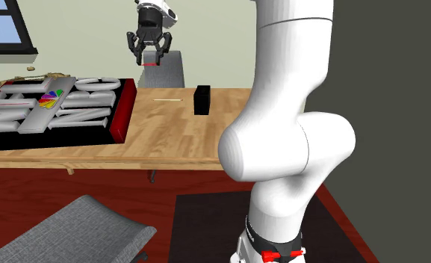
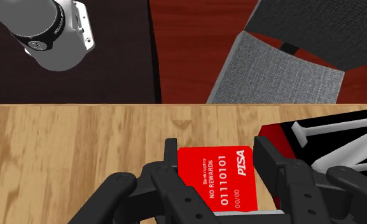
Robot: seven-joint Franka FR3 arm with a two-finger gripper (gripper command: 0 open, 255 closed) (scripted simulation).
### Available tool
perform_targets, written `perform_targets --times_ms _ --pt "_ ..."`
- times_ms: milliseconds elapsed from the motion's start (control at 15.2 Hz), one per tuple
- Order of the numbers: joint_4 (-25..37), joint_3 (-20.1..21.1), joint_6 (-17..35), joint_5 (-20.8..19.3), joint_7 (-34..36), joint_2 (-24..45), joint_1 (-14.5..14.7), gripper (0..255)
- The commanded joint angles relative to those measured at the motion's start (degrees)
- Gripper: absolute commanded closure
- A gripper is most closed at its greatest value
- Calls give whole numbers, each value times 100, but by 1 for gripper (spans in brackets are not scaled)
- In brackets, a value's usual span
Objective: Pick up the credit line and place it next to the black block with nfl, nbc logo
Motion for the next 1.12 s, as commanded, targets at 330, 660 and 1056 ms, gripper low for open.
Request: perform_targets --times_ms 330,660,1056 --pt "-330 29 443 -42 -32 105 70 255" --pt "-761 21 814 -70 -162 63 70 255" --pt "-1215 14 1248 -103 -298 61 77 255"
